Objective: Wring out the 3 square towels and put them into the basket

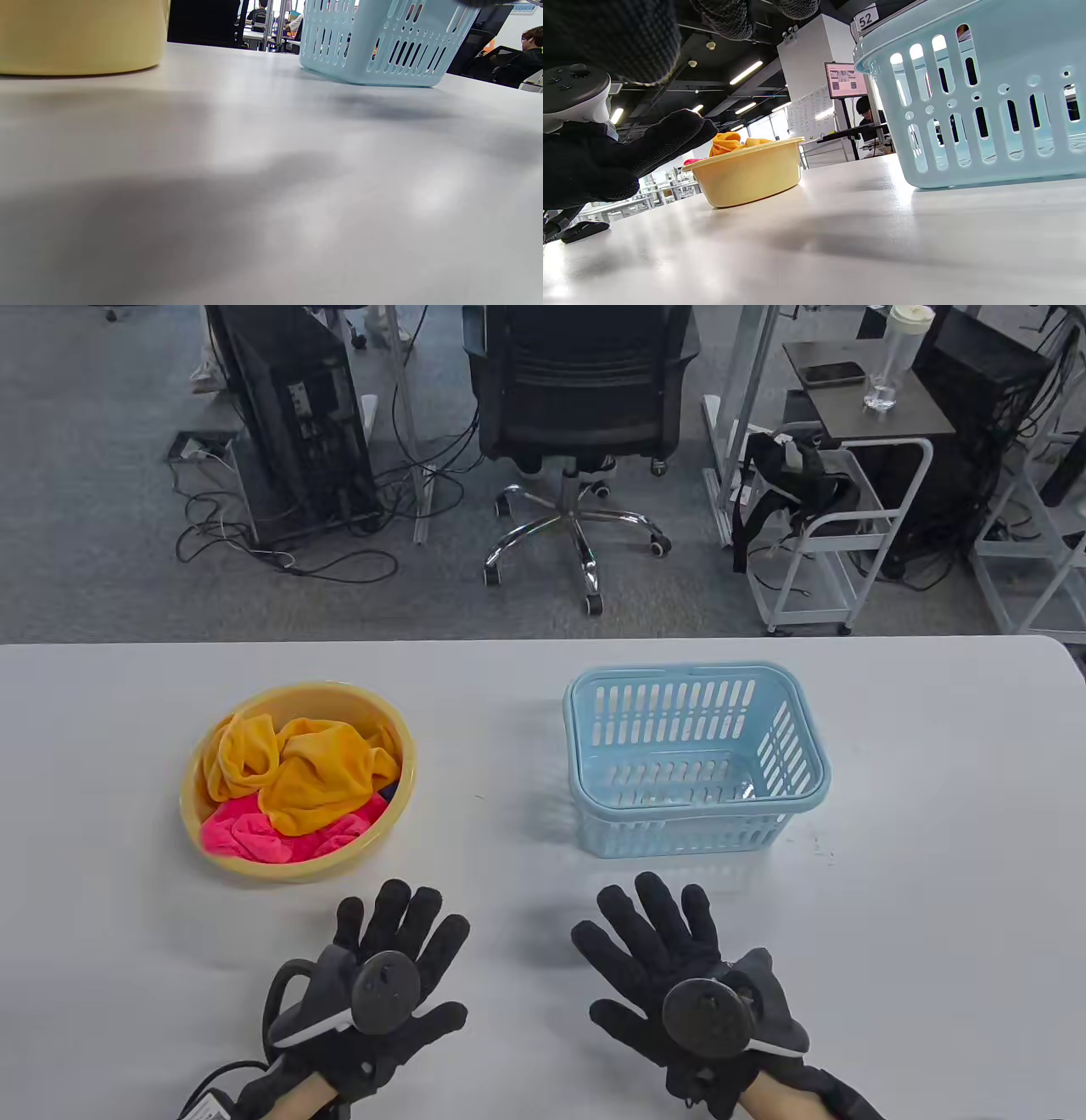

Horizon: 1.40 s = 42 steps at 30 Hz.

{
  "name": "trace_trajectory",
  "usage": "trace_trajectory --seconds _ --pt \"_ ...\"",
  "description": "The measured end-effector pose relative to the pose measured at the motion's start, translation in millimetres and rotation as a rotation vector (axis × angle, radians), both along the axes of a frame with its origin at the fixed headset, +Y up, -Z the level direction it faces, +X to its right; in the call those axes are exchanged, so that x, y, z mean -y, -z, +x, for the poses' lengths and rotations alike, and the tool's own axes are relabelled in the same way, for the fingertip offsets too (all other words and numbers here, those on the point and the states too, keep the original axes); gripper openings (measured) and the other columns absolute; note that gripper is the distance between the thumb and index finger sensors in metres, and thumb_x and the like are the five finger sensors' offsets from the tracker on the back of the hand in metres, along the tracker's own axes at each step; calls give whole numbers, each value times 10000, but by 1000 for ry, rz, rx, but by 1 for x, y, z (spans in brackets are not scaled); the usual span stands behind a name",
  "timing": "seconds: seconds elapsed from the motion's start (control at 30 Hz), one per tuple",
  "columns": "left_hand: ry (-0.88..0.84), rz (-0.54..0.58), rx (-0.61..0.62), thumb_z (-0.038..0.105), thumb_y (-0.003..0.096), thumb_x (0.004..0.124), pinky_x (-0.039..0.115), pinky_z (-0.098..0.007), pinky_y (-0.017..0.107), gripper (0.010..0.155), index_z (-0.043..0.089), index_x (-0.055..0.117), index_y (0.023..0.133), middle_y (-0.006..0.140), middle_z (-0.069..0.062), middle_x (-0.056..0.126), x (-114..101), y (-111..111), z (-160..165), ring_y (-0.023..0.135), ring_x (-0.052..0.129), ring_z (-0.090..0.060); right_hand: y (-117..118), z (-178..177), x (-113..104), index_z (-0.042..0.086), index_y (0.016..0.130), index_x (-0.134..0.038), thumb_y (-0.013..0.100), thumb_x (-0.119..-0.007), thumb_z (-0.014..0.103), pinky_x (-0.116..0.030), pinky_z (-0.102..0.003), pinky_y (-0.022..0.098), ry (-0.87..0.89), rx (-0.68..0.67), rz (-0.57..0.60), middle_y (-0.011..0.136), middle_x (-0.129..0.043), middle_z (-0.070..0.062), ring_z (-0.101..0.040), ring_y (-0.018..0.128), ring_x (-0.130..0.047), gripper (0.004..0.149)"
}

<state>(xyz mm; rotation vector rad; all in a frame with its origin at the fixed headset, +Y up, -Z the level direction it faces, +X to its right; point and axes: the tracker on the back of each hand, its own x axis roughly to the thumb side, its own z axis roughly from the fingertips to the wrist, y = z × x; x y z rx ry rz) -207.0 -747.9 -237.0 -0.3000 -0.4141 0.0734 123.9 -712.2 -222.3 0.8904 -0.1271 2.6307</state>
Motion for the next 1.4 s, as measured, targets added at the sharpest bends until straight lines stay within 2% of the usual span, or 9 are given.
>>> trace_trajectory --seconds 1.17,1.4 --pt "-3 32 4 804 464 545 -148 -522 754 864 572 -133 947 1079 215 -211 -2 -4 1 1035 -309 -152 2 0 -1 352 1119 -290 513 -690 582 15 -665 686 6 0 -20 1193 -121 0 -415 1076 -38 761" --pt "36 79 8 812 460 540 -143 -525 756 863 575 -131 947 1086 213 -204 -16 -16 1 1045 -298 -154 -1 0 -4 355 1118 -291 512 -691 581 14 -664 687 22 0 -9 1193 -125 -1 -414 1077 -40 761"
